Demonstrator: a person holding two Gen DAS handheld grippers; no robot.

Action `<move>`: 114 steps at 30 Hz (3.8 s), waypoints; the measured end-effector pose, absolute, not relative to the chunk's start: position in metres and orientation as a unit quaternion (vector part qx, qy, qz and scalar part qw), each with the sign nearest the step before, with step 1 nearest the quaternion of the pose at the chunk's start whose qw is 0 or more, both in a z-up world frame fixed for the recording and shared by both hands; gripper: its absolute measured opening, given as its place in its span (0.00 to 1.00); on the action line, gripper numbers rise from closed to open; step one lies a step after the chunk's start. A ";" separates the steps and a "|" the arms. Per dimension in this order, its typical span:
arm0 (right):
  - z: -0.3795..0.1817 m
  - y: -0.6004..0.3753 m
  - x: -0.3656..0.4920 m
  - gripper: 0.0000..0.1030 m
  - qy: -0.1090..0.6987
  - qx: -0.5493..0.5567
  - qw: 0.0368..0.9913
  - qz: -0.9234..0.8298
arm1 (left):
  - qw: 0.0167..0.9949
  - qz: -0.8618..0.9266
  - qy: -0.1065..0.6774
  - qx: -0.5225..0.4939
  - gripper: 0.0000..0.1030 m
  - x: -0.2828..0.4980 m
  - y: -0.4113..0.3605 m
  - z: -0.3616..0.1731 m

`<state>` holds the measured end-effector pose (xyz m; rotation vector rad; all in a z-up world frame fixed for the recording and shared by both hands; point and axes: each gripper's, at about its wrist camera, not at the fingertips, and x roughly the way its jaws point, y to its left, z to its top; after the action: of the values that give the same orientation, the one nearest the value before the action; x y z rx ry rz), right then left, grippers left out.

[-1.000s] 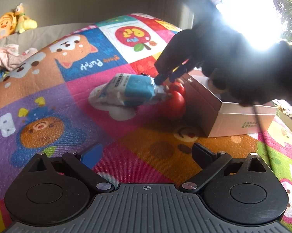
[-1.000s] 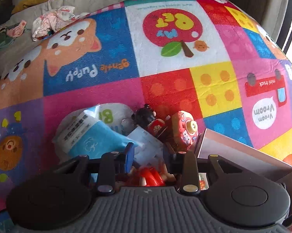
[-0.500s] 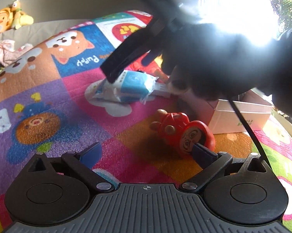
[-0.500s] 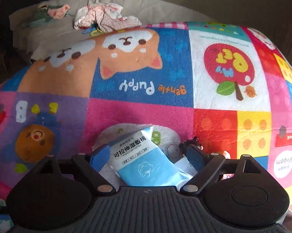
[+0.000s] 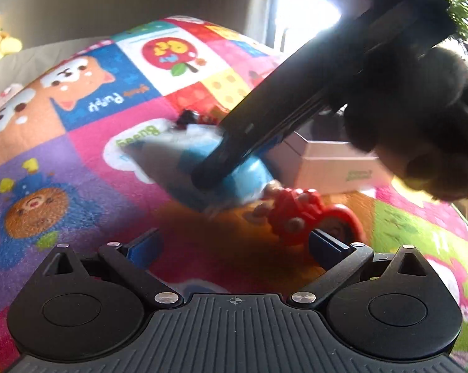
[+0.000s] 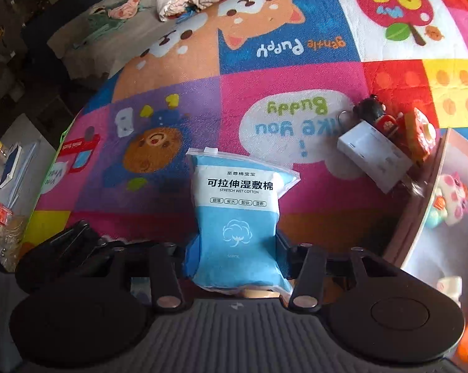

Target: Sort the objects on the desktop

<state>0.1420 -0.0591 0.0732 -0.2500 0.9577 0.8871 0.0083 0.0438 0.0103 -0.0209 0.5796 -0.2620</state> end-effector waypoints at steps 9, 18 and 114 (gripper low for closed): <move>0.120 -0.195 0.074 0.47 0.293 -0.054 0.889 0.348 | 0.941 -0.125 0.313 0.033 1.00 0.004 0.021 0.005; 0.055 -0.288 0.033 0.47 0.349 0.011 0.911 0.217 | 0.930 -0.169 0.324 0.031 1.00 0.001 -0.003 0.012; 0.035 -0.298 0.025 0.48 0.304 0.054 0.940 0.144 | 0.926 -0.196 0.312 0.085 1.00 -0.003 -0.090 0.035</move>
<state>0.0250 -0.2983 0.0349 0.1101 0.6208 0.2940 -0.0029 -0.0896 0.0349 0.1733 0.6403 -0.4011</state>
